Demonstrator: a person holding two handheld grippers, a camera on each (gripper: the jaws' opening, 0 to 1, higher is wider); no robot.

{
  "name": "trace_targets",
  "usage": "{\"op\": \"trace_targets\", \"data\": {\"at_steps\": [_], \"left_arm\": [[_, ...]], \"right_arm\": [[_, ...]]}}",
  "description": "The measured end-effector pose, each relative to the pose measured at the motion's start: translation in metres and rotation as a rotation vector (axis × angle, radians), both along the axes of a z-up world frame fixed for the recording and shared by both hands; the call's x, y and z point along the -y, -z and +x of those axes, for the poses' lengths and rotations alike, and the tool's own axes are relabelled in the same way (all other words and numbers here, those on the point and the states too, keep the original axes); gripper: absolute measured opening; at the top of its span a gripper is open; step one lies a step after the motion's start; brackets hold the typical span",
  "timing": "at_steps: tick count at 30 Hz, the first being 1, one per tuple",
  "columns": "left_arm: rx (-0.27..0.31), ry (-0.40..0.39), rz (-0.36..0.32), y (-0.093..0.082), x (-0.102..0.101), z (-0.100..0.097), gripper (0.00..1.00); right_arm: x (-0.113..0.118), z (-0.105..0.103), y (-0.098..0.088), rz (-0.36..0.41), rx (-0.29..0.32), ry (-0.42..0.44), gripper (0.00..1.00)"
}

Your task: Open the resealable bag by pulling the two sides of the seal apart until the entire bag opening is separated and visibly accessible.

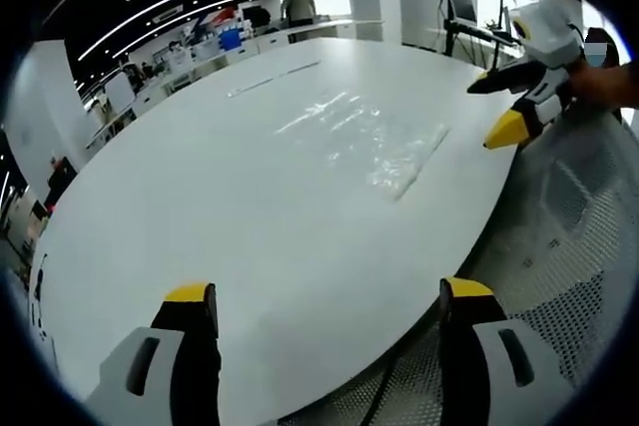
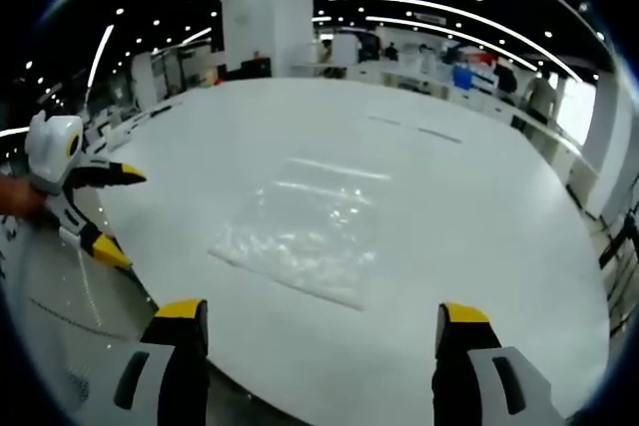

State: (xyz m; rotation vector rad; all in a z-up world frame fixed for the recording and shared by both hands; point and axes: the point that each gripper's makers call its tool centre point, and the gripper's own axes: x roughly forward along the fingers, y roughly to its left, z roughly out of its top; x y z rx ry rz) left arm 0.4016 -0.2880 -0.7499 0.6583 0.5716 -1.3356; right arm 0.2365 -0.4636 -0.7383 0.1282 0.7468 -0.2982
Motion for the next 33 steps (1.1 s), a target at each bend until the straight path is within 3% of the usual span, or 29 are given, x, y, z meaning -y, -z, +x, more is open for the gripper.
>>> {"op": "trace_targets", "data": {"at_steps": [8,21,27,33], "left_arm": [[-0.002,-0.006,-0.001,0.0,-0.001,0.0,0.9],[0.006,-0.009,0.004,0.0,-0.001,0.003,0.91],[0.017,-0.02,-0.015,-0.003,0.001,0.007,0.91],[0.022,-0.016,-0.017,-0.004,0.002,0.007,0.91]], "right_arm": [[-0.002,-0.002,0.003,0.001,-0.017,-0.008,0.94],[-0.003,0.003,-0.002,-0.006,0.005,-0.022,0.94],[-0.003,0.009,-0.012,-0.022,0.061,-0.031,0.95],[-0.004,0.012,-0.014,-0.015,0.076,-0.038,0.96]]}}
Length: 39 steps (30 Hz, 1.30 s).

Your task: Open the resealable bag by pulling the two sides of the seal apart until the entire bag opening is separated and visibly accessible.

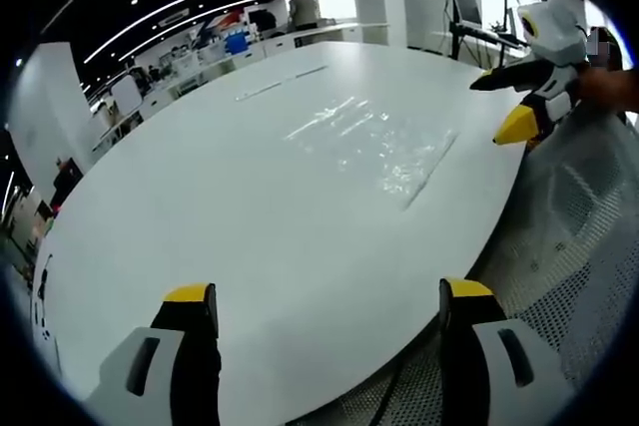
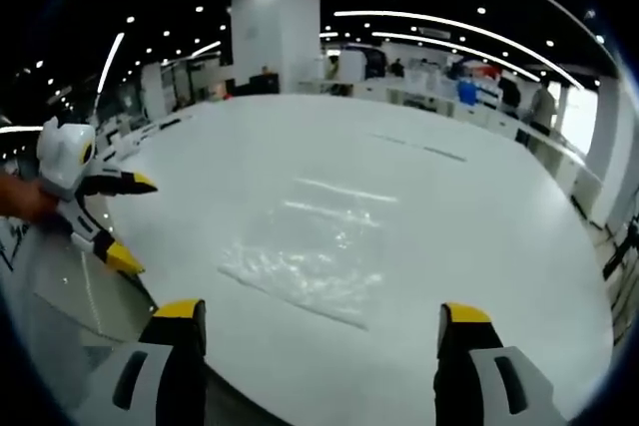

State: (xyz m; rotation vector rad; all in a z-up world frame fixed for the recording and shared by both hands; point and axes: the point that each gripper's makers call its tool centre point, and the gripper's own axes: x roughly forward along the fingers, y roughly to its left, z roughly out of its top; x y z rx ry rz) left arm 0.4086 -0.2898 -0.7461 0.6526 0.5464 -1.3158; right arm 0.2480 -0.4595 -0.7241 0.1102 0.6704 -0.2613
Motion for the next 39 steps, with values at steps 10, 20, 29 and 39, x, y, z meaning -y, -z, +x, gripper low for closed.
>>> {"op": "trace_targets", "data": {"at_steps": [10,20,29,39], "left_arm": [[0.009,0.009,-0.002,-0.001,0.0,0.0,0.91],[0.007,0.024,-0.003,-0.002,0.002,-0.003,0.92],[0.0,0.073,0.018,-0.008,0.006,0.003,0.94],[-0.001,0.181,-0.015,-0.024,0.026,-0.007,0.93]], "right_arm": [[-0.003,0.0,0.001,0.013,-0.002,-0.008,0.95],[-0.002,0.003,-0.006,-0.001,0.023,-0.025,0.93],[0.01,0.014,-0.008,0.03,0.031,-0.084,0.85],[0.002,0.035,0.008,-0.001,-0.025,-0.312,0.7]]}}
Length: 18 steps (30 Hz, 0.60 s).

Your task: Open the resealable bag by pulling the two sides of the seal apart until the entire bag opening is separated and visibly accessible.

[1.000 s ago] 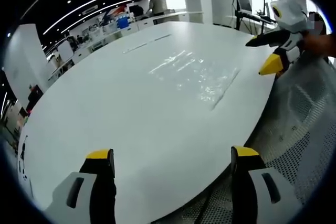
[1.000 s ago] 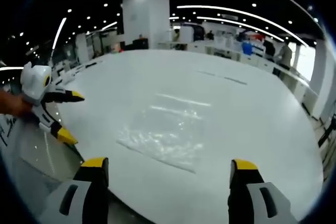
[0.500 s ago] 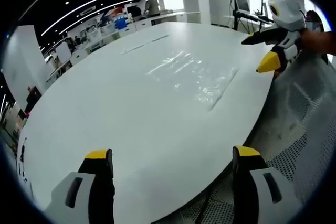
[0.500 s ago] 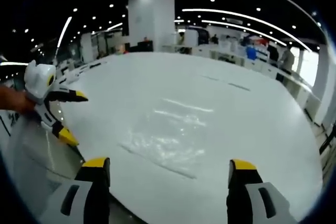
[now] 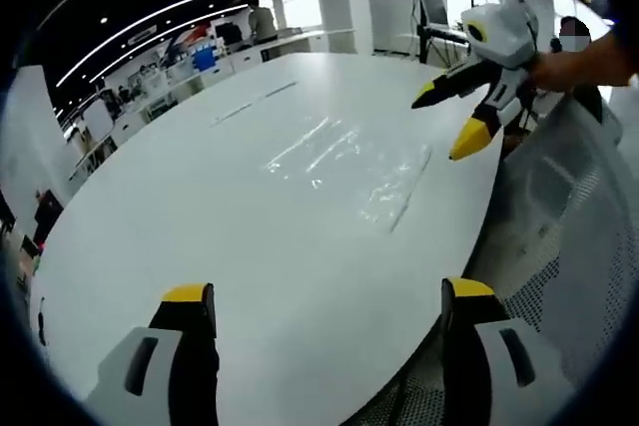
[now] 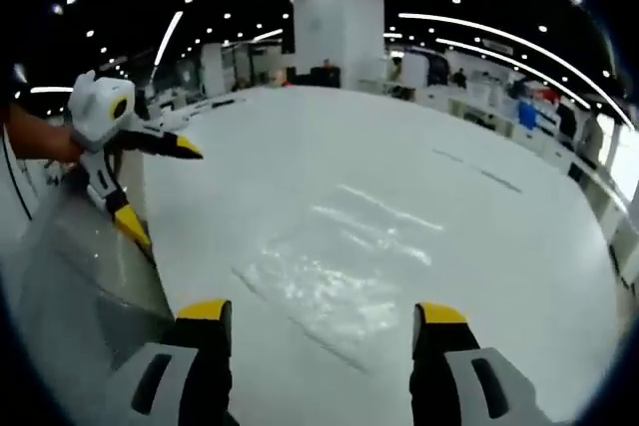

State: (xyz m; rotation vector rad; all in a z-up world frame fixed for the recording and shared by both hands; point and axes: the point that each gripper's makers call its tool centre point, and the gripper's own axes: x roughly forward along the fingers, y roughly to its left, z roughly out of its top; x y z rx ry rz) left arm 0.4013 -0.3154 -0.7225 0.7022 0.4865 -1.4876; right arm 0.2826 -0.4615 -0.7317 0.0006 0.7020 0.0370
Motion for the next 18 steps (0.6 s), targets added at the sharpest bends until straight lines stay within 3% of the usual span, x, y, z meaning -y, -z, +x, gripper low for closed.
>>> {"op": "trace_targets", "data": {"at_steps": [1,5,10,17,18], "left_arm": [[0.022,0.018,0.008,0.0,0.0,0.001,0.93],[0.011,0.025,-0.001,-0.004,0.001,-0.002,0.92],[0.017,0.032,0.004,-0.006,0.0,-0.004,0.91],[0.022,0.049,0.005,-0.011,0.003,-0.006,0.89],[0.021,0.05,0.004,-0.012,0.004,-0.005,0.89]], "right_arm": [[0.0,0.002,0.003,-0.003,-0.007,-0.019,0.68],[0.0,0.004,0.015,-0.017,-0.049,-0.083,0.64],[-0.004,0.005,0.035,-0.029,-0.116,-0.179,0.51],[-0.005,0.007,0.052,-0.043,-0.197,-0.233,0.38],[-0.008,0.01,0.049,-0.056,-0.173,-0.265,0.37]]}}
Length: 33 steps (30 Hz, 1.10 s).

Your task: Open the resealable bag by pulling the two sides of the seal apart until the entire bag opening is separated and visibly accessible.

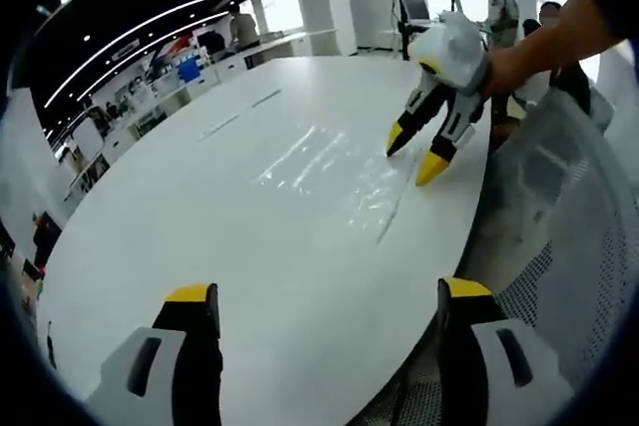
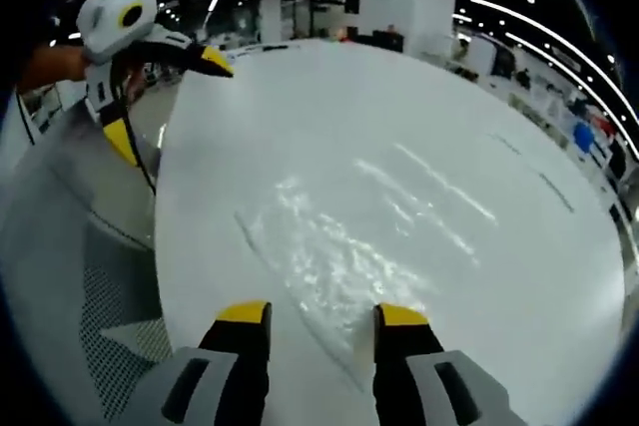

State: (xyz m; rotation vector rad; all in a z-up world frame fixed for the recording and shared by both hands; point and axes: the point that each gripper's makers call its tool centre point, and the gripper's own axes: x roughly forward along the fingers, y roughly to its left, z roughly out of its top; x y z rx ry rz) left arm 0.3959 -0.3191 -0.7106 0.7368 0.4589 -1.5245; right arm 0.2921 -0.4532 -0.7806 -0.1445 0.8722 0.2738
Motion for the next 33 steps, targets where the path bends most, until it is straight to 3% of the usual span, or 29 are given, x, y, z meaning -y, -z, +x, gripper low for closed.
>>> {"op": "trace_targets", "data": {"at_steps": [2,4,8,13,22,33], "left_arm": [[-0.003,0.004,0.0,-0.001,0.002,0.001,0.88],[0.003,0.01,-0.002,-0.002,0.004,0.002,0.88],[0.008,0.018,-0.002,-0.004,0.008,0.003,0.87],[0.013,0.032,-0.005,-0.006,0.015,0.002,0.86],[0.023,0.062,0.008,-0.004,0.019,-0.003,0.84],[0.056,0.123,0.003,-0.003,0.034,-0.01,0.81]], "right_arm": [[0.002,-0.001,0.0,0.005,-0.015,0.021,0.34],[0.0,0.001,0.001,0.002,-0.026,-0.005,0.26],[0.0,0.003,0.002,-0.009,-0.05,-0.058,0.21],[0.005,0.006,0.002,-0.048,-0.068,-0.131,0.02],[-0.003,0.002,0.0,-0.052,-0.063,-0.187,0.0],[-0.015,-0.006,-0.02,-0.044,-0.032,-0.256,0.0]]}}
